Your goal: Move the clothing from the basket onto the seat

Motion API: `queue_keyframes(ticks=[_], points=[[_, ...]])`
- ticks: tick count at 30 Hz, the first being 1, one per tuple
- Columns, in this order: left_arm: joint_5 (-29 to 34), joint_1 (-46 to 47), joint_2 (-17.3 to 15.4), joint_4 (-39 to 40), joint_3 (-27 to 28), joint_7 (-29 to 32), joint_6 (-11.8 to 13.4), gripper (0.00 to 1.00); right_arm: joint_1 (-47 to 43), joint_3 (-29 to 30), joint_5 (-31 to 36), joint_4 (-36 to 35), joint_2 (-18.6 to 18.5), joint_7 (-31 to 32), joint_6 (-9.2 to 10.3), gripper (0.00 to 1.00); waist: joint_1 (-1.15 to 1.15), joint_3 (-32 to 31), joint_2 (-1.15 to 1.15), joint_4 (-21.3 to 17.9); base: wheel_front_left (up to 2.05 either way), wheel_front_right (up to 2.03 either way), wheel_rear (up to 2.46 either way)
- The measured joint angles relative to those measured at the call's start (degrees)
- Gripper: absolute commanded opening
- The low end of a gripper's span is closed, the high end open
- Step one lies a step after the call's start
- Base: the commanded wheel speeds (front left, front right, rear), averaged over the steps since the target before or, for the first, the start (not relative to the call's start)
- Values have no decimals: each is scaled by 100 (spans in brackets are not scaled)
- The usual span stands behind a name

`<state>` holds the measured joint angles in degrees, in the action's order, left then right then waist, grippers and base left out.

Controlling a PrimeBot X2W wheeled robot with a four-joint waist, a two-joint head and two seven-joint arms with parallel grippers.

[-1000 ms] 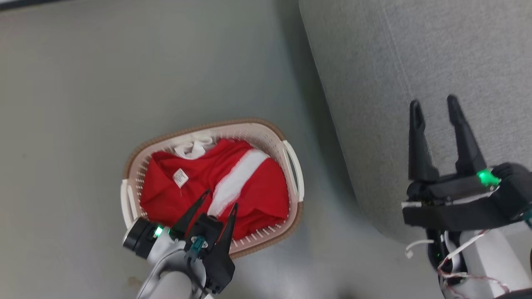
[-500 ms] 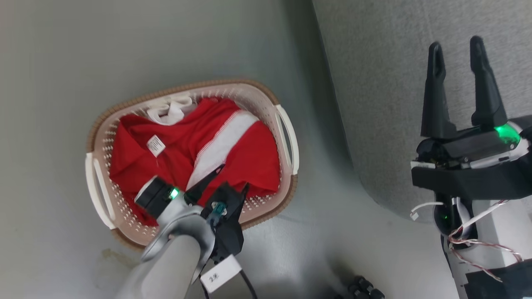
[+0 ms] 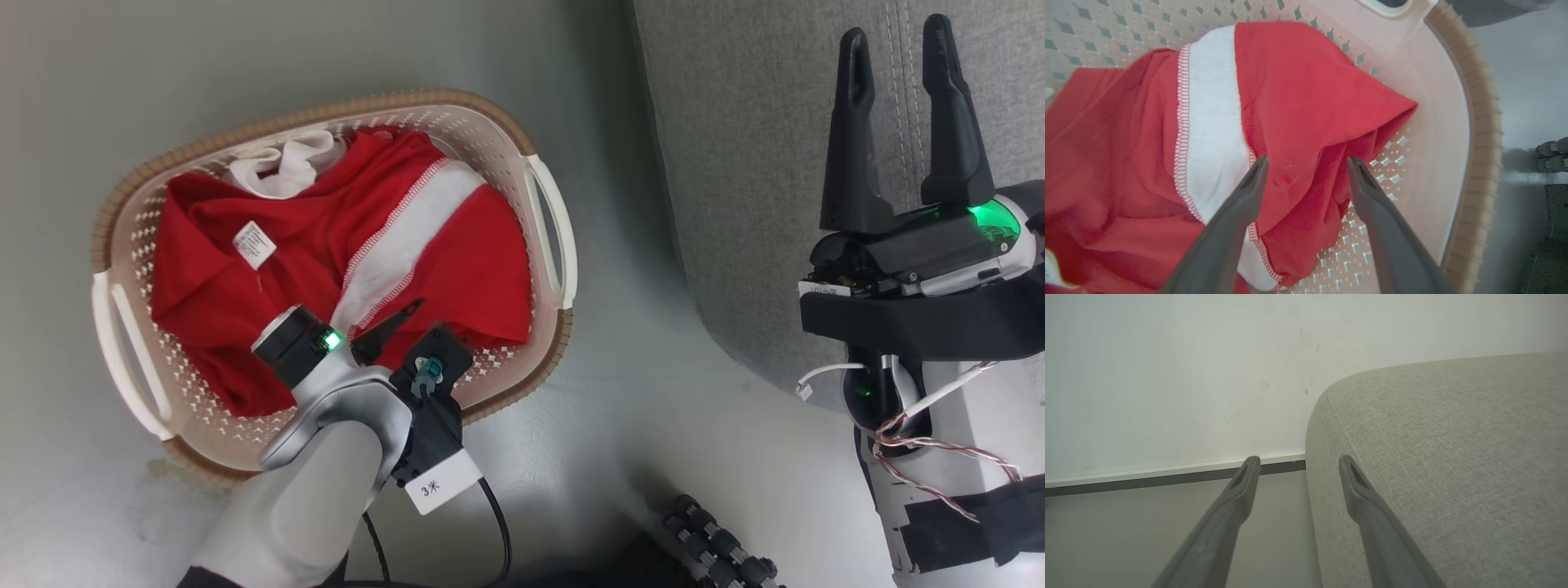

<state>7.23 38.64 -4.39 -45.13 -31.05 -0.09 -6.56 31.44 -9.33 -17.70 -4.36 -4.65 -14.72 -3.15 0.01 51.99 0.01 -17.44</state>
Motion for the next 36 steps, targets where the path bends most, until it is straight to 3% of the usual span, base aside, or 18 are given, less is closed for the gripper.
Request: queue_keyframes(ticks=[12, 15, 16, 36], points=[[-55, 334, 21, -446, 36, 25, -5, 98, 90, -90, 5, 97, 81, 0, -90, 100, 0, 256, 0, -163, 0, 0, 0], [-74, 380, 26, -495, 82, -43, -4, 18, 91, -89, 9, 119, 89, 0, -100, 100, -1, 269, -1, -173, 0, 0, 0], [-86, 397, 32, -515, 80, -86, -4, 0, 92, -85, 9, 145, 90, 0, -109, 100, 0, 266, -1, -172, 0, 0, 0], [-793, 424, 130, -595, 256, -1260, 53, 0, 14, 70, 245, 934, 107, 0, -194, 100, -2, -581, -1, 107, 0, 0, 0]])
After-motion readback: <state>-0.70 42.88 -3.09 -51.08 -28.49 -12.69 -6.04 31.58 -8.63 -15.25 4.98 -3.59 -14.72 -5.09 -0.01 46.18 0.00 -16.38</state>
